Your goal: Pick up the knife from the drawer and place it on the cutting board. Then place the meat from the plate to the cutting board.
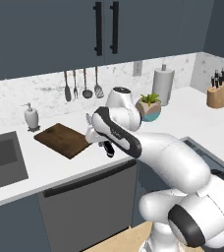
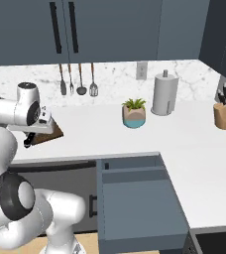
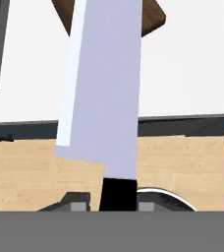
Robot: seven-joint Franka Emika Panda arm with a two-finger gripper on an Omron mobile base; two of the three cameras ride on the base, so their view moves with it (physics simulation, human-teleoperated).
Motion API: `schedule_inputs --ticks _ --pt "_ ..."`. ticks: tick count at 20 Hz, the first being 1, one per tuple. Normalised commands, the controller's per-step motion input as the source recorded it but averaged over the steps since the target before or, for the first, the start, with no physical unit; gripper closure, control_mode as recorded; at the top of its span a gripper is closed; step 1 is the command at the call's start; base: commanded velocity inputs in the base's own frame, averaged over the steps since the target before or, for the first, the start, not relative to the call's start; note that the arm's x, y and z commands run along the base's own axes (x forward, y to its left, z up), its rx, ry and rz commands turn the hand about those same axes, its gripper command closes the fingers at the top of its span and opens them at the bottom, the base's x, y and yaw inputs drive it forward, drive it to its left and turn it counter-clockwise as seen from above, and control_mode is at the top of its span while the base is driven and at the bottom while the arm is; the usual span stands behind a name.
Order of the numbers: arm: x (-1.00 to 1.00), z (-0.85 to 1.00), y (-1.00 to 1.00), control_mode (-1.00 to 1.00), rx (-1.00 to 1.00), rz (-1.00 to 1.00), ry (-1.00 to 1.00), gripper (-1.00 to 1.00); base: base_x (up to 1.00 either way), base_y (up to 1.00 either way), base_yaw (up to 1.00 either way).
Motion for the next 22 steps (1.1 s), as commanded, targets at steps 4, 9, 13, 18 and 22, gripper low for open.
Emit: schedule_inputs --ticks 4,9,13,18,22 --pt "0.73 -0.29 0.64 -1.0 0.0 0.0 -0.01 1.0 0.0 0.0 0.0" --pt "0.99 -0.03 0.41 -1.0 0.0 -0.02 -0.01 1.0 0.0 0.0 0.0" --pt "0.68 -0.19 0.19 -1.0 0.0 -0.08 0.0 1.0 0.0 0.0 0.0" --pt "0.23 -0.53 0.16 -1.0 0.0 -0.07 0.0 1.0 0.0 0.0 0.0" --pt "0.27 -0.54 0.24 -1.0 0.0 -0.08 0.0 1.0 0.0 0.0 0.0"
